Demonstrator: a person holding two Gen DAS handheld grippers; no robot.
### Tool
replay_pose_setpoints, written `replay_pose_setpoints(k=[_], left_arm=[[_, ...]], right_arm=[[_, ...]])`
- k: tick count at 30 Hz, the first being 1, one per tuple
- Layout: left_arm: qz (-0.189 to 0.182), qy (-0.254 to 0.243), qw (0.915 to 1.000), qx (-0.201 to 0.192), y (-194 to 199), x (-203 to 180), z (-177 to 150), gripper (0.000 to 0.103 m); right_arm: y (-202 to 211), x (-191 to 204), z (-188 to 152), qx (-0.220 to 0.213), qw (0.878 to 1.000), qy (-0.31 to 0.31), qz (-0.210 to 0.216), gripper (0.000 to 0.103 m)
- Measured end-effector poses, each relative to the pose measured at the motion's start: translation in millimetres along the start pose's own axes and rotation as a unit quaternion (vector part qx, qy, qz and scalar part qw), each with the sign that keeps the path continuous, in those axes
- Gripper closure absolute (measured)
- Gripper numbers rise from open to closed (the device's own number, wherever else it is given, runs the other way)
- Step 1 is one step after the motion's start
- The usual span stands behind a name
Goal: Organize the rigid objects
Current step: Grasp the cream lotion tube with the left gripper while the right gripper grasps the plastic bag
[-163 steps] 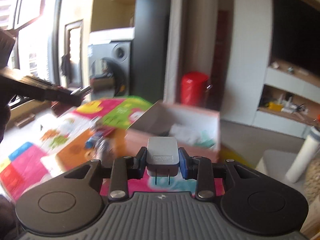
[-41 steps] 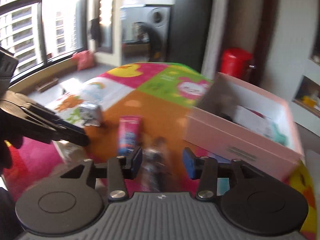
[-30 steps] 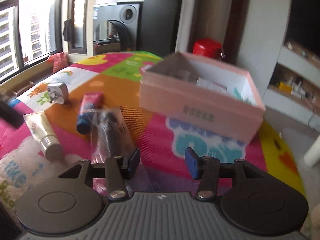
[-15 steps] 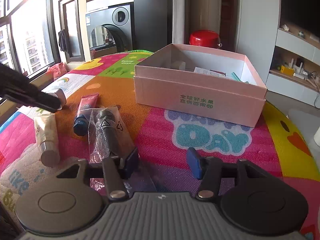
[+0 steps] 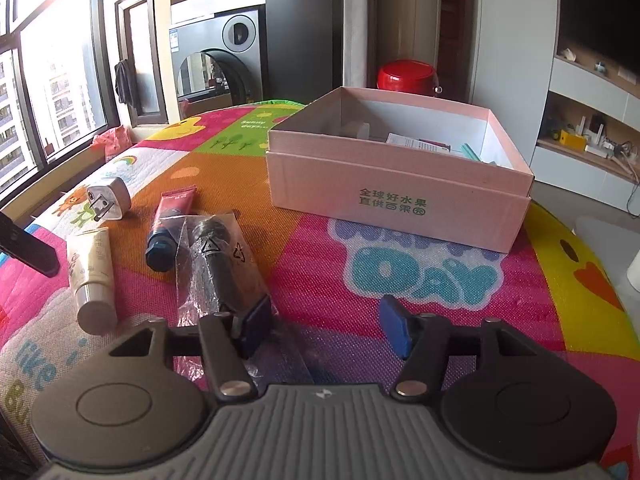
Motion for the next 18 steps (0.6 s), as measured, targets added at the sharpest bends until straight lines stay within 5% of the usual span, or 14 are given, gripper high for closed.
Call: replay_pose_setpoints(k=[8,18], left_arm=[[0.027,-0.051,0.9980,-0.027,-28.7,-32.6,35.6,0.075],[0.096,-0.161,0.9818,-0.028,-40.5,-68.9,-9.8,0.069]], right_arm=[[-0.9,0.1,0.0,0.000,1.000,-0.002,-0.003,0.041],[-1.9,0.2,-0.1,0.002,1.000,-0.003,-0.002,0.037]])
Point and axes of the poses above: each gripper's, at about its wrist camera, not at the fingertips, and y roughly against the way its jaws point, x to its left, z to its top, the point moved 7 cm from there along -y, roughly the way its jaws point, and after that the axes turned 15 degrees about x, right-handed, at the moved point
